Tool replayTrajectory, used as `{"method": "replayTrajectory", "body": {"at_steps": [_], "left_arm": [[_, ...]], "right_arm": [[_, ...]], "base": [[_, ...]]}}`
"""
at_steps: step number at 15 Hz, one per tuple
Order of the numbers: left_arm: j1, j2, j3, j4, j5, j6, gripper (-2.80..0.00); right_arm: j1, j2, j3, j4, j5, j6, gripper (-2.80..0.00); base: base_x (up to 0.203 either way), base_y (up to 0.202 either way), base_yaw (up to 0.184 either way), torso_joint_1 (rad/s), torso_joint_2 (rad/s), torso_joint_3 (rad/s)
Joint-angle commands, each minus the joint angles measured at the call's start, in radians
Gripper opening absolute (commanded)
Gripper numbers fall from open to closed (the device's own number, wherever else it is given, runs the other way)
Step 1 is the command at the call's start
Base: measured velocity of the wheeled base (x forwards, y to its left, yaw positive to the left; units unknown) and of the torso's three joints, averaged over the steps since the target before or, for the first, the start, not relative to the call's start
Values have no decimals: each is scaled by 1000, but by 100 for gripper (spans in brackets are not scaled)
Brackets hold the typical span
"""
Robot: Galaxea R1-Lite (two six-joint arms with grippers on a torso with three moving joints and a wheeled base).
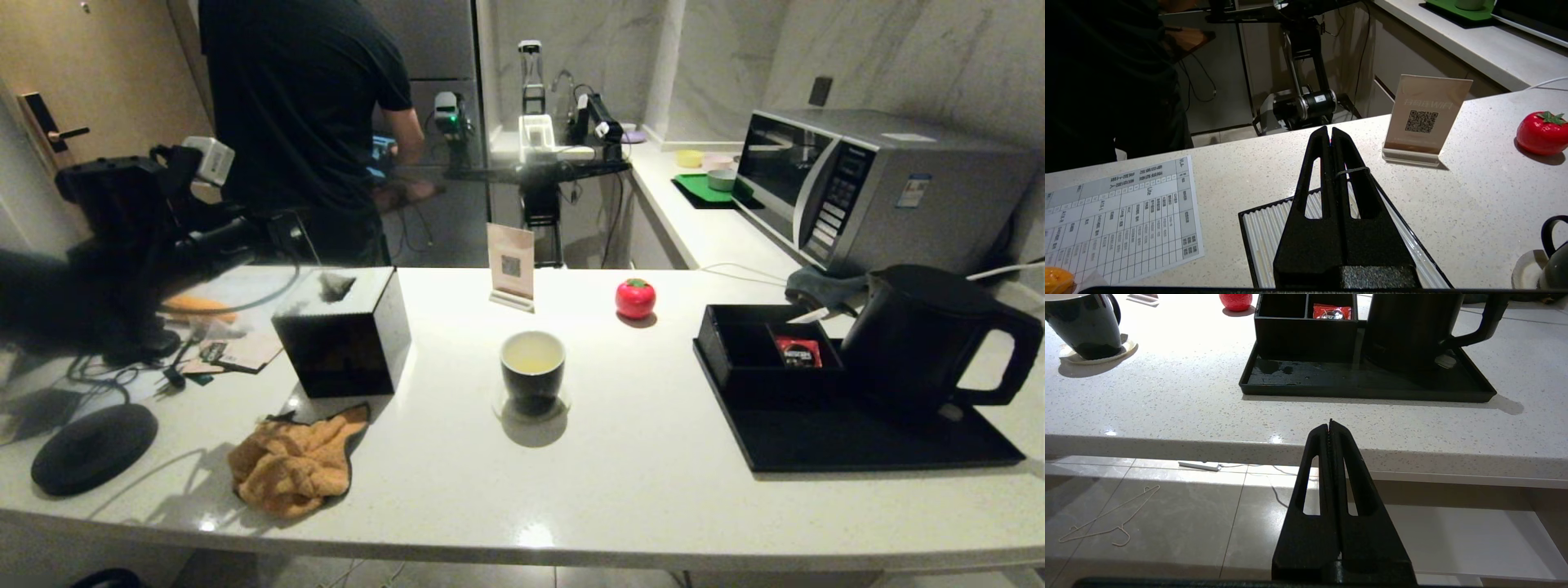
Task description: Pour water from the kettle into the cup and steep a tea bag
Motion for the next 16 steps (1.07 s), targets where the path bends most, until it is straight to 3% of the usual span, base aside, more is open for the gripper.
{"method": "replayTrajectory", "body": {"at_steps": [1, 9, 16], "left_arm": [[7, -7, 4, -4, -3, 0, -280], [44, 84, 5, -15, 7, 4, -280], [3, 143, -11, -22, 10, 9, -280]], "right_arm": [[0, 1, 0, 0, 0, 0, -280], [0, 1, 0, 0, 0, 0, -280], [0, 1, 0, 0, 0, 0, -280]], "base": [[0, 0, 0, 0, 0, 0], [0, 0, 0, 0, 0, 0], [0, 0, 0, 0, 0, 0]]}}
